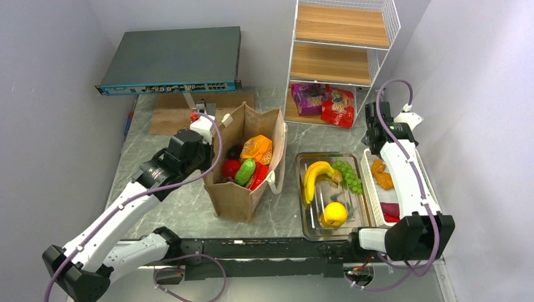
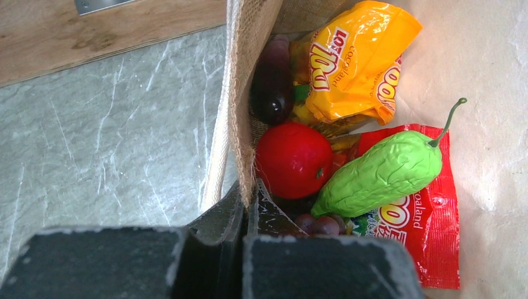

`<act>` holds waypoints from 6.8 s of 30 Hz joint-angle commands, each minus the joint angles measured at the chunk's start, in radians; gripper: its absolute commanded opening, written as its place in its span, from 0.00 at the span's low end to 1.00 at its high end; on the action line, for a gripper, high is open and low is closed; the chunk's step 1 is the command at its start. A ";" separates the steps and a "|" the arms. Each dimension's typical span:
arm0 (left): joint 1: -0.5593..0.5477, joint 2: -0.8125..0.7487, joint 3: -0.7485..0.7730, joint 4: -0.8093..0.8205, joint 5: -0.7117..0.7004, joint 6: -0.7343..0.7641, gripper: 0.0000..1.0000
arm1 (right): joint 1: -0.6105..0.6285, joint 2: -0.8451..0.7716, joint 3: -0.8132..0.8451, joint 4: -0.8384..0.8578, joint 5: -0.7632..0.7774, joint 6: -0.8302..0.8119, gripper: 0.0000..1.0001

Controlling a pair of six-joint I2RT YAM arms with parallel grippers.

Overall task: Place the food into the grocery bag and tie it
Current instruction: Pick up the fake vegetable from the bin.

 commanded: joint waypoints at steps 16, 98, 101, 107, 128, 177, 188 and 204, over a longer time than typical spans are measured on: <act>-0.027 0.025 0.021 0.061 -0.033 0.021 0.00 | -0.417 0.022 -0.287 0.354 -0.360 -0.124 0.93; -0.051 0.136 0.042 0.042 -0.031 0.028 0.00 | -0.547 0.059 -0.716 1.112 0.046 0.357 0.75; -0.051 0.139 0.041 0.042 -0.031 0.029 0.00 | -0.546 0.071 -0.713 1.124 0.060 0.377 0.72; -0.052 0.148 0.044 0.042 -0.032 0.030 0.00 | -0.554 0.114 -0.679 1.114 0.078 0.410 0.74; -0.051 0.177 0.056 0.036 -0.029 0.037 0.00 | -0.558 0.172 -0.640 1.238 0.040 0.312 0.40; -0.052 0.152 0.058 0.025 -0.042 0.048 0.00 | -0.556 -0.345 -0.549 0.912 -0.303 0.076 0.00; -0.051 0.153 0.061 0.020 -0.037 0.049 0.00 | -0.556 -0.355 -0.461 0.905 -0.600 0.038 0.00; -0.052 0.157 0.065 0.015 -0.030 0.051 0.00 | -0.472 -0.438 -0.469 0.960 -0.960 0.096 0.00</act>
